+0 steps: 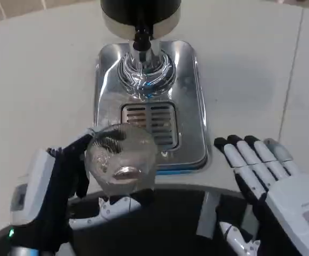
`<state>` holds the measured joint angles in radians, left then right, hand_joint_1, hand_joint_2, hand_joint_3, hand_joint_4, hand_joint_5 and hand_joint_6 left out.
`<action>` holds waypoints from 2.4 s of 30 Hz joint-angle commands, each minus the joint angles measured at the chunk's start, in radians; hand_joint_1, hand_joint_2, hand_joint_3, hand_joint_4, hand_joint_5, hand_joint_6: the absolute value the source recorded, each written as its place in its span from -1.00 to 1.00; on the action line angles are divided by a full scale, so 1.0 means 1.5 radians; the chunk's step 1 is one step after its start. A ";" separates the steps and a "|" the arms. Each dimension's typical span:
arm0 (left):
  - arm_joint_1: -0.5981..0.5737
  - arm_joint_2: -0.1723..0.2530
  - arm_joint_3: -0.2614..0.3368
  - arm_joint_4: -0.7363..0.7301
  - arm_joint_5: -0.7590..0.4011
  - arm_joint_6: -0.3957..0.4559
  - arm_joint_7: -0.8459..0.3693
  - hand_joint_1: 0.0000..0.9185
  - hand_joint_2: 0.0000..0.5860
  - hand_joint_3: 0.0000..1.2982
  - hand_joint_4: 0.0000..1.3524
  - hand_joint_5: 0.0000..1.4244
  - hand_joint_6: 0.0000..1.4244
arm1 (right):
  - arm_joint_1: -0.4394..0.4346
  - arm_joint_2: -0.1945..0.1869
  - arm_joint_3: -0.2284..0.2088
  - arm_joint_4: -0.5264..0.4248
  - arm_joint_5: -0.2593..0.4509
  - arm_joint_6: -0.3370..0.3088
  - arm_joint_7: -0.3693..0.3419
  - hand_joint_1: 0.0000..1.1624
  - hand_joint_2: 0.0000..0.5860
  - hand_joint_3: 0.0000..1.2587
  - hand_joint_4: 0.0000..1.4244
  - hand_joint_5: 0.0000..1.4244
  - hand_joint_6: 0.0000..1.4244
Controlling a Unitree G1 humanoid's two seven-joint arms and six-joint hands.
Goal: Grasp the cup under the faucet to collect the drink, then remove the cup.
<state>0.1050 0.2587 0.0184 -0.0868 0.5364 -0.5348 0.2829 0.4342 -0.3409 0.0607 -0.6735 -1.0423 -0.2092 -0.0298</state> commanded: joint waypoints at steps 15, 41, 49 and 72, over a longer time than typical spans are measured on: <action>-0.290 -0.021 -0.050 0.298 0.053 0.023 0.114 0.60 -0.69 0.86 0.87 0.87 1.00 | 0.001 0.040 0.011 -0.020 -0.038 0.048 0.020 -0.82 0.91 -1.00 -1.00 -1.00 -1.00; -0.484 -0.002 -0.109 0.593 0.036 -0.016 0.195 0.60 -0.66 0.82 0.82 0.89 1.00 | -0.025 0.039 -0.003 -0.021 -0.032 0.073 0.056 -0.82 0.91 -1.00 -1.00 -1.00 -1.00; -0.487 0.005 -0.121 0.596 0.030 -0.021 0.191 -0.36 -0.80 -0.21 -0.26 0.19 0.59 | -0.047 0.042 0.009 -0.012 -0.036 0.084 0.068 -0.80 0.90 -1.00 -1.00 -1.00 -1.00; -0.306 0.116 -0.053 0.345 0.003 -0.009 0.135 -0.90 -1.00 -0.79 -1.00 -0.55 -0.54 | -0.106 0.058 0.005 0.003 0.050 0.096 0.067 -0.79 0.91 -1.00 -1.00 -1.00 -1.00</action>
<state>-0.4481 0.3785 -0.1060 0.5301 0.5465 -0.5708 0.5059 0.3090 -0.2800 0.0746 -0.6677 -1.0144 -0.0851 0.0642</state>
